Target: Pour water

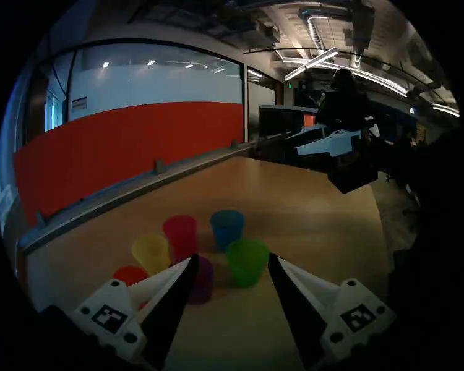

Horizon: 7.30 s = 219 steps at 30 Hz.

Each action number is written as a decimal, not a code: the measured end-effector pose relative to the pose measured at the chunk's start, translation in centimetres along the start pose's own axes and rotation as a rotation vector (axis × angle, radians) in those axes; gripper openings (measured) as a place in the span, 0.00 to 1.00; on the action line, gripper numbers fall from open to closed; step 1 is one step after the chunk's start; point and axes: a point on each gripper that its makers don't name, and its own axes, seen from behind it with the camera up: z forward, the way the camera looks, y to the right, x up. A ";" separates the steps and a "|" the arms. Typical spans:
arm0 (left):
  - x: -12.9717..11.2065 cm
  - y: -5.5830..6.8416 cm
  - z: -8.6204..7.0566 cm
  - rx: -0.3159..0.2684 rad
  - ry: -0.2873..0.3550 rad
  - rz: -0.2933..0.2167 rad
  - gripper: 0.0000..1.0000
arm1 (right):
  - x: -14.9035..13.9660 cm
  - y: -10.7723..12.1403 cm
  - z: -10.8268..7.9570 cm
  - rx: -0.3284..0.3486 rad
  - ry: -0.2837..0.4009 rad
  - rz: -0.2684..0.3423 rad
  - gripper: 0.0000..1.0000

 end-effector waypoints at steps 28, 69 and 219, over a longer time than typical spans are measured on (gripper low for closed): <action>-4.1 2.7 6.3 -0.069 -0.129 0.032 0.82 | -1.2 0.4 1.4 -0.002 -0.029 -0.003 1.00; -6.8 2.9 12.0 -0.017 -0.238 0.078 0.82 | -2.2 0.8 1.6 0.001 -0.043 0.014 1.00; 4.7 -2.0 -1.2 0.122 0.286 0.029 0.80 | -4.5 -4.8 7.9 0.094 -0.083 0.003 1.00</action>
